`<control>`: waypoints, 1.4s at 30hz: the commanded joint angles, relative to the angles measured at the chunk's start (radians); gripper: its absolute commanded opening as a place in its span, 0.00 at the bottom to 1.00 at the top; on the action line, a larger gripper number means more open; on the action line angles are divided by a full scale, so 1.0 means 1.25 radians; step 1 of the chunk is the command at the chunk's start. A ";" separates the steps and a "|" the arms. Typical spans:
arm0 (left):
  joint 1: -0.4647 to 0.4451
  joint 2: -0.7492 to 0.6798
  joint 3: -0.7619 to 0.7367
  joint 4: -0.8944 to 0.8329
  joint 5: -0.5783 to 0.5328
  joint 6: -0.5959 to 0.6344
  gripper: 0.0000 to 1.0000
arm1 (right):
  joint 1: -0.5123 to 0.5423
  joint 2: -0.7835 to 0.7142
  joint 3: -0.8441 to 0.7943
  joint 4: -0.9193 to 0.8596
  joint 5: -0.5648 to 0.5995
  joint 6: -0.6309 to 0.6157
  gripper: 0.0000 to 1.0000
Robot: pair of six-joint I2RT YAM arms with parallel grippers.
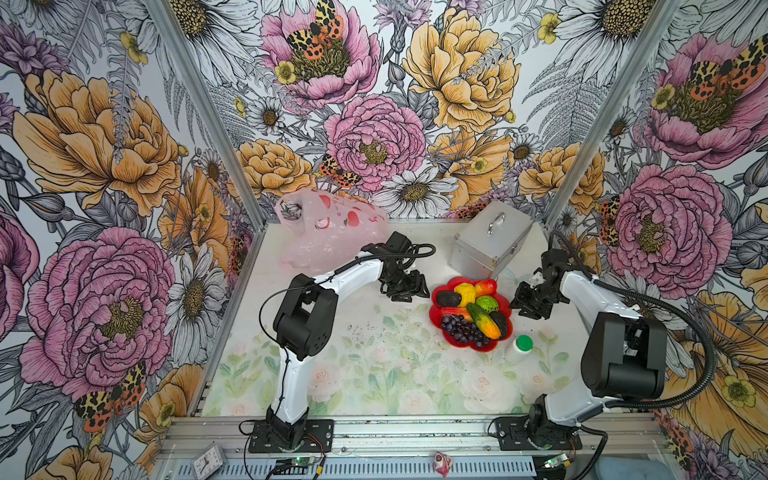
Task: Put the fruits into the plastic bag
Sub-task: 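Lower both grippers and close them on opposite rims of the red bowl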
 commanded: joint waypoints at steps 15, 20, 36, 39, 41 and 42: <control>-0.033 0.040 0.039 0.029 0.024 -0.029 0.56 | -0.007 0.073 -0.008 0.101 -0.061 -0.048 0.22; -0.034 0.043 0.037 0.029 0.028 -0.031 0.55 | -0.007 0.079 -0.019 0.121 -0.083 -0.049 0.19; -0.005 -0.006 -0.030 0.029 0.014 -0.014 0.54 | 0.048 0.076 -0.026 0.151 -0.100 -0.015 0.11; 0.006 -0.024 -0.052 0.029 0.009 -0.007 0.54 | 0.070 0.080 -0.020 0.153 -0.094 -0.010 0.11; 0.012 -0.033 -0.066 0.034 0.008 -0.004 0.49 | 0.080 0.083 -0.019 0.153 -0.089 -0.010 0.11; 0.016 -0.035 -0.073 0.037 0.008 -0.004 0.45 | 0.082 0.085 -0.019 0.153 -0.087 -0.010 0.11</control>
